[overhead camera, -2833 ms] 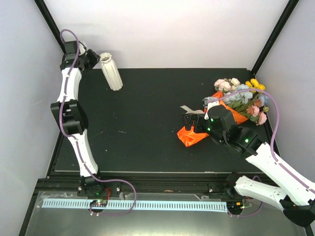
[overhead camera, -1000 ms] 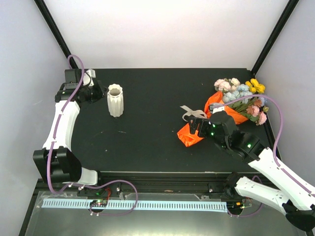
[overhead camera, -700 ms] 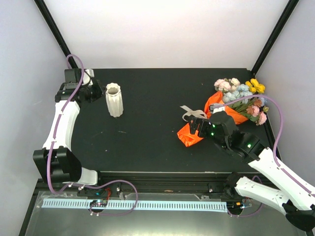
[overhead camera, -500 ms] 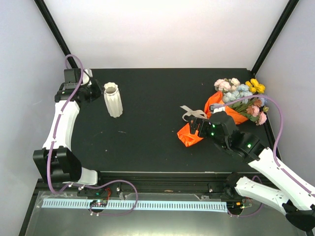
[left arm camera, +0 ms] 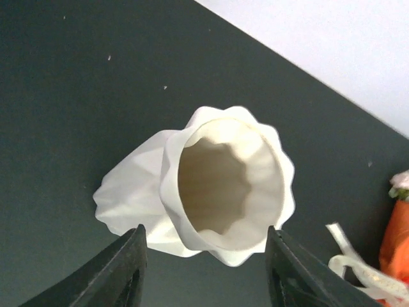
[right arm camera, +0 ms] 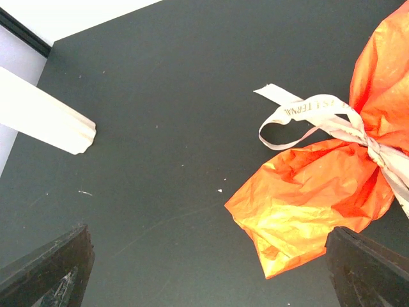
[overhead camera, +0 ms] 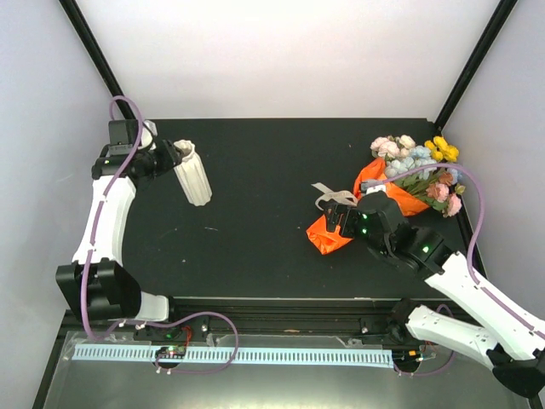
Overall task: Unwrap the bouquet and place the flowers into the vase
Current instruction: Place the vase at the center of the board, then move the fake flower to the center of the board.
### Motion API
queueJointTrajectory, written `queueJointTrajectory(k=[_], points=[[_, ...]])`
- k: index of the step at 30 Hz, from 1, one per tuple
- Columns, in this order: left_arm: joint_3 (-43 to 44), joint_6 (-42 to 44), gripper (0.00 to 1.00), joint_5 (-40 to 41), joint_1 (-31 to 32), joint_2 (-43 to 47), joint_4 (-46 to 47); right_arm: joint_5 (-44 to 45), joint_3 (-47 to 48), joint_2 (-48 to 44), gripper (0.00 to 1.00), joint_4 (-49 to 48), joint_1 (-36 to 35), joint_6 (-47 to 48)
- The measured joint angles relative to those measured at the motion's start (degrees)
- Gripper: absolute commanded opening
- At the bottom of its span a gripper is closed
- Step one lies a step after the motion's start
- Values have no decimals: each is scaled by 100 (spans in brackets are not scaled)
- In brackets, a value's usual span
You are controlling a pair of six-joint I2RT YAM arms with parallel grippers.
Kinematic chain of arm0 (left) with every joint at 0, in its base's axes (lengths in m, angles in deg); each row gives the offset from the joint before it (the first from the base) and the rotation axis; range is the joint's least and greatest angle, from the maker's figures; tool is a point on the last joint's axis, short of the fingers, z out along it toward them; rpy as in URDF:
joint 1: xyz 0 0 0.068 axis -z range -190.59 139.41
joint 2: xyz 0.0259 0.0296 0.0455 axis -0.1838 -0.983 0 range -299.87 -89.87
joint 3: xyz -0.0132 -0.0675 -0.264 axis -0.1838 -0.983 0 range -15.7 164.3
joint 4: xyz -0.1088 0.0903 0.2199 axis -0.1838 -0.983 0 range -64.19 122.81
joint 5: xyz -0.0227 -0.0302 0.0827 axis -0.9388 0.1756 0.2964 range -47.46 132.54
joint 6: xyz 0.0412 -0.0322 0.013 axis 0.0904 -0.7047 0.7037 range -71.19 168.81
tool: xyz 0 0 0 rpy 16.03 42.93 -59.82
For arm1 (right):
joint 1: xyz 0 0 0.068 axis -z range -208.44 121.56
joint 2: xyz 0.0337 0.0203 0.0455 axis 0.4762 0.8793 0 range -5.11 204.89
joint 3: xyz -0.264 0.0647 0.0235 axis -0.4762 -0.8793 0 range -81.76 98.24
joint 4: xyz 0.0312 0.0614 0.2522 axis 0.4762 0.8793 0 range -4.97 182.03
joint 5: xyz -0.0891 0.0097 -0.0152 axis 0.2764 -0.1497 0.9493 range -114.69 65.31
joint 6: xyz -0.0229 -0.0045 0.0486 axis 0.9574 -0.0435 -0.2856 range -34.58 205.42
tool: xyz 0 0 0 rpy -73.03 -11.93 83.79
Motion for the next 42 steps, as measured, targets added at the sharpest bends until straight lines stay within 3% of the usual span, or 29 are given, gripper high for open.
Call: queueJointTrajectory(k=[12, 20, 26, 31, 42], points=[[155, 212, 99, -400, 76, 1296, -66, 59, -315, 424, 93, -280, 267, -350], [-490, 229, 99, -1102, 1191, 2120, 291, -662, -1620, 758, 79, -1010, 1353, -1062], [-1488, 101, 99, -1375, 2186, 2743, 758, -1121, -2339, 708, 78, -1775, 1943, -1392], [-2538, 22, 99, -1582, 2964, 3222, 1502, -1447, -2365, 1099, 83, -2295, 2216, -1377], [-3025, 870, 99, -1311, 3233, 2809, 1624, -2006, -2371, 2092, 77, -2975, 2640, -1268]])
